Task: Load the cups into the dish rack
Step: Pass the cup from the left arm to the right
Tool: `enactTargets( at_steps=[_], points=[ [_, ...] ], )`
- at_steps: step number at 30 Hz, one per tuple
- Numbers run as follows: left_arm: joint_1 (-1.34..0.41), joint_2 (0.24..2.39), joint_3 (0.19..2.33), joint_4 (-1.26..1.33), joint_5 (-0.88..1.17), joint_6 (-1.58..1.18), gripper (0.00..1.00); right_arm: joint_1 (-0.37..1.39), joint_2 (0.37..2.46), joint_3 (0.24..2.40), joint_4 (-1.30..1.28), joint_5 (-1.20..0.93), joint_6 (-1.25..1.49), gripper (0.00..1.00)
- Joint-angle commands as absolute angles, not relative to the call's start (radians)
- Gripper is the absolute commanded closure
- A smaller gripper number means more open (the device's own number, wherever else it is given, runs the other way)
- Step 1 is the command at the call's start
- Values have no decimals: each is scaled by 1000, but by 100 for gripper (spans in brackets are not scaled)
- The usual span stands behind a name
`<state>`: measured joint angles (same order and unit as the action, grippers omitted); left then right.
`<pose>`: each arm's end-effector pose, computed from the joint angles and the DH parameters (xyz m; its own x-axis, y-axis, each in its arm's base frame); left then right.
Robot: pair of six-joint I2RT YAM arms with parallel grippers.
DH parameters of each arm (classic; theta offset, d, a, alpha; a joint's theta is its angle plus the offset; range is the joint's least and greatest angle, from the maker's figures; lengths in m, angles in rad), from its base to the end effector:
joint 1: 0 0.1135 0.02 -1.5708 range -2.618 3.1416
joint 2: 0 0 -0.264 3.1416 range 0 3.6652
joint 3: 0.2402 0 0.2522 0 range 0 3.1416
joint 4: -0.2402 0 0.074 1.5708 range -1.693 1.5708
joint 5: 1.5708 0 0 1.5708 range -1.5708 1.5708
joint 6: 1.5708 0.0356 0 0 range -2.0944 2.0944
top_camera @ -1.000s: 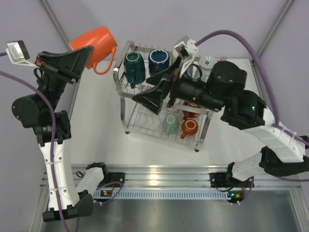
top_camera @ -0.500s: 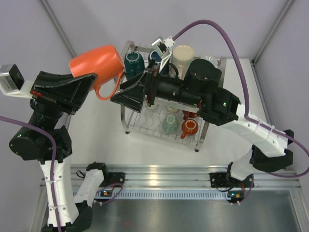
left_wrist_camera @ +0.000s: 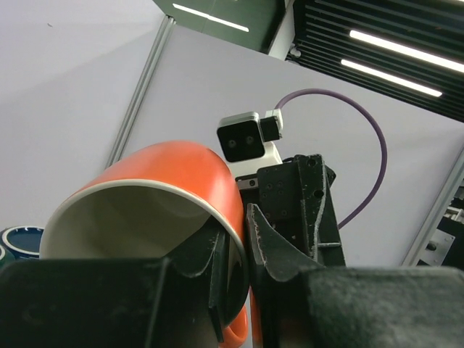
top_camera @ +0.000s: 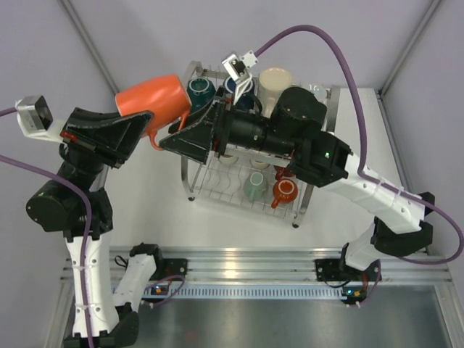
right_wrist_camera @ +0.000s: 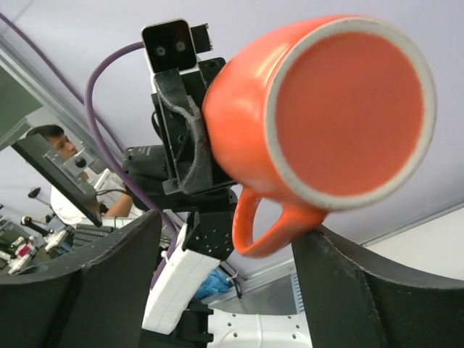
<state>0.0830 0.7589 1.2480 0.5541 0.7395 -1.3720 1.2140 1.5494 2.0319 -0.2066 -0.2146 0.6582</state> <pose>0.0687 -0.0184 0.5499 -0.1014 -0.7352 -0.6702 0.8988 0.2212 -0.3785 0.1005 0.2914 0.5739 -0.5285 0.2932 -0.7967 -0.8391 -0.0381 0.5427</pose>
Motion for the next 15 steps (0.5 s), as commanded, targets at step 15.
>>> enactTargets(
  at_steps=[15],
  points=[
    [71, 683, 1193, 647, 703, -1367, 100, 1206, 1680, 2166, -166, -290, 742, 58]
  ],
)
